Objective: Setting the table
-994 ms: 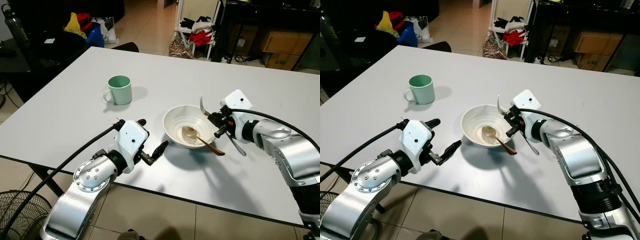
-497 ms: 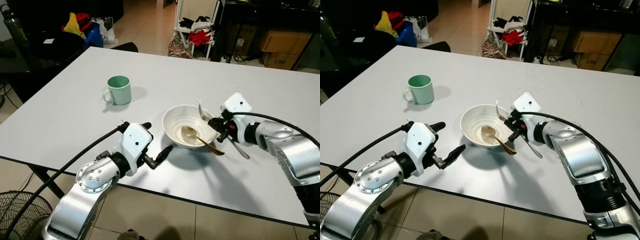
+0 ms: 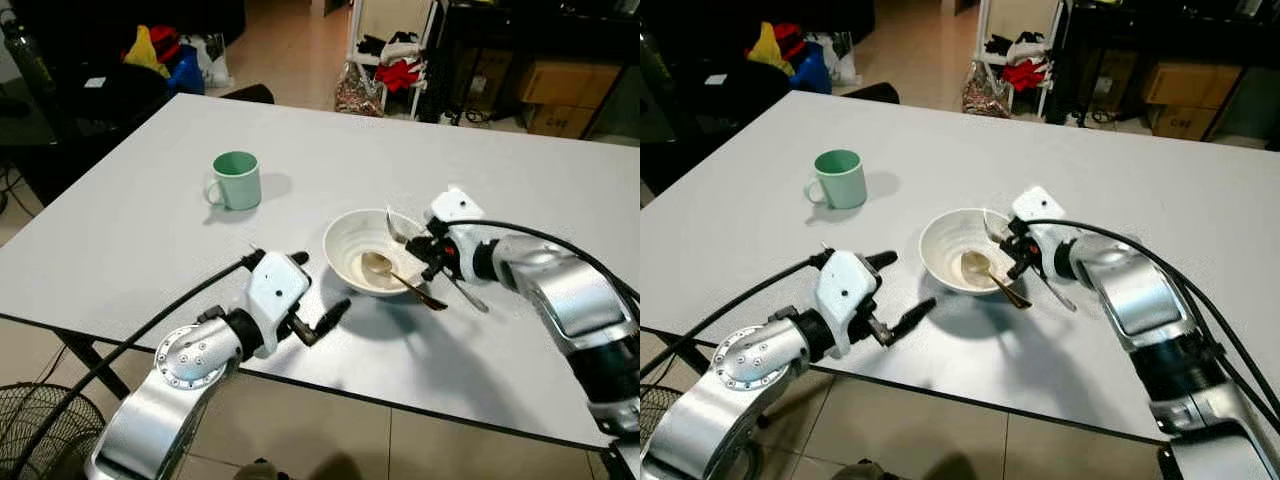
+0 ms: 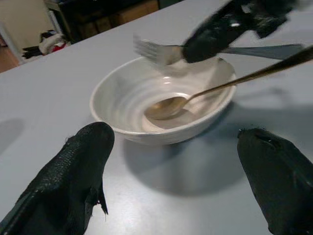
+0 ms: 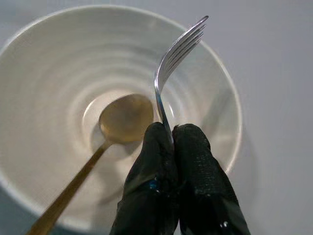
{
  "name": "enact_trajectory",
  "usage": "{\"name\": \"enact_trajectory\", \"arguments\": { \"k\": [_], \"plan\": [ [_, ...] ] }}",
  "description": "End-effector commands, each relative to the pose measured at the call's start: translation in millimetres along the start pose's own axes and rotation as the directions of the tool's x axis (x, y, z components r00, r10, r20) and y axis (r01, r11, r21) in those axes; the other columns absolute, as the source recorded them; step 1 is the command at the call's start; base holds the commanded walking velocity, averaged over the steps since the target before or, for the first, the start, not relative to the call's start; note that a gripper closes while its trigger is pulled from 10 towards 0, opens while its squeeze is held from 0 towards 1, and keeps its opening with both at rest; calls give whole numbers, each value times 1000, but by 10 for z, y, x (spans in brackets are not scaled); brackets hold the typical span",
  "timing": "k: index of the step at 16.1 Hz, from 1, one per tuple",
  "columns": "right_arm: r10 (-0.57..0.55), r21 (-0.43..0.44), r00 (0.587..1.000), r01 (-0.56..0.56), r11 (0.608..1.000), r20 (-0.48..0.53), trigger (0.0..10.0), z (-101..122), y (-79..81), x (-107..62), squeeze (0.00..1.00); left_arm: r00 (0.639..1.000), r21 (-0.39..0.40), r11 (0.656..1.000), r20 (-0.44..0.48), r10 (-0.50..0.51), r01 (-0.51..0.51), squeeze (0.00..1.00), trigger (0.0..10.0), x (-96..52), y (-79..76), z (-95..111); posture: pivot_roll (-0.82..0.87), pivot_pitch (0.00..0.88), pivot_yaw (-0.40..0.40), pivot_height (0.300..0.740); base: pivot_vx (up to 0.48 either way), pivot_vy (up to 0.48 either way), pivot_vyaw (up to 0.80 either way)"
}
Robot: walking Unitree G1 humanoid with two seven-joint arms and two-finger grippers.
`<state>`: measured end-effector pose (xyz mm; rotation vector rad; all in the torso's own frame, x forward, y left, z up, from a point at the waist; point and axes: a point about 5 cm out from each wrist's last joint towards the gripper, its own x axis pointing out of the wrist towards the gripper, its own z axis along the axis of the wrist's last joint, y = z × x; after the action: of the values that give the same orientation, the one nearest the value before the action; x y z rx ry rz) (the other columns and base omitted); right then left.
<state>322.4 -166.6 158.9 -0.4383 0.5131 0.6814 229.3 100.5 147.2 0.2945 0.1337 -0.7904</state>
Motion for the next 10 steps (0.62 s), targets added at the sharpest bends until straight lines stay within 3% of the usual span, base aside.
{"name": "enact_trajectory", "arguments": {
  "k": [1,10],
  "plan": [
    [-7,-25,1000,7,1000,2,10000,59,-25,34,0,1000,2,1000,-5,-22,22,0,10000,0,-31,5,98,0,10,740,0,0,0],
    [38,4,998,-38,999,-51,10000,127,-4,324,0,999,11,999,-9,-46,46,0,10000,-1,-49,1,97,0,19,740,0,0,0]
  ]
}}
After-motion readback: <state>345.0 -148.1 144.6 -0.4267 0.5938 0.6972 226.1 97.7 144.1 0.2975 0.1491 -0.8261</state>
